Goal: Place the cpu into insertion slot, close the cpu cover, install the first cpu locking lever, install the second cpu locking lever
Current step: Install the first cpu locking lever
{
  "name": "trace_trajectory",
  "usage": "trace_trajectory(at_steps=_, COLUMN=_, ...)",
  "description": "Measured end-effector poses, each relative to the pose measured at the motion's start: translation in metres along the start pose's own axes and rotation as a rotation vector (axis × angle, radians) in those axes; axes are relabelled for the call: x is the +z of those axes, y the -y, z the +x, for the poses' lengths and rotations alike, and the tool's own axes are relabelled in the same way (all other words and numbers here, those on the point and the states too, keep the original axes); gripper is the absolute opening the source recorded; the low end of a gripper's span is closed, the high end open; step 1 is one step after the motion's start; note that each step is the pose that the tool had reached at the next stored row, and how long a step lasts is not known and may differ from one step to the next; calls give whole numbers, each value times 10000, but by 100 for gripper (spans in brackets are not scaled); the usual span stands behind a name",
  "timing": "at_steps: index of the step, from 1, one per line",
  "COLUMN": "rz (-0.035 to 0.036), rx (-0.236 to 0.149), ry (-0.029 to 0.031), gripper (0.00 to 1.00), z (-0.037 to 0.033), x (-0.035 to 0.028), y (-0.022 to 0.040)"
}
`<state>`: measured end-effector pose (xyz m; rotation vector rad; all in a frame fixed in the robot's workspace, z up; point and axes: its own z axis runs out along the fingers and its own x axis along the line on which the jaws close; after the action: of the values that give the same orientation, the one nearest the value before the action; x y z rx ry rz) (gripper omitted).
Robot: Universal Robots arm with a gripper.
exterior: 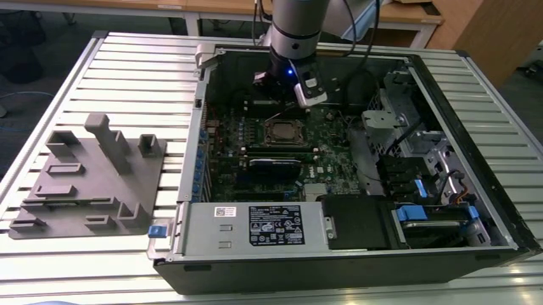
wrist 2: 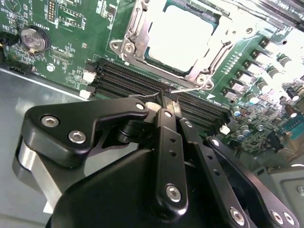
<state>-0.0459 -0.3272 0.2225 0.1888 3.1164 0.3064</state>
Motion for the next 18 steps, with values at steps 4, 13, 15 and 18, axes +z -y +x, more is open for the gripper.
trace_trajectory(at_steps=4, rz=151, rx=-2, ry=19, gripper=11, z=-26, x=22, y=-20)
trace_trajectory(at_steps=13, rz=207, rx=146, ry=54, gripper=11, z=-60, x=81, y=-63)
trace_trajectory(at_steps=15, rz=208, rx=354, ry=92, gripper=11, z=-66, x=90, y=-63)
trace_trajectory(at_steps=18, rz=221, rx=759, ry=172, gripper=11, z=-68, x=105, y=-61)
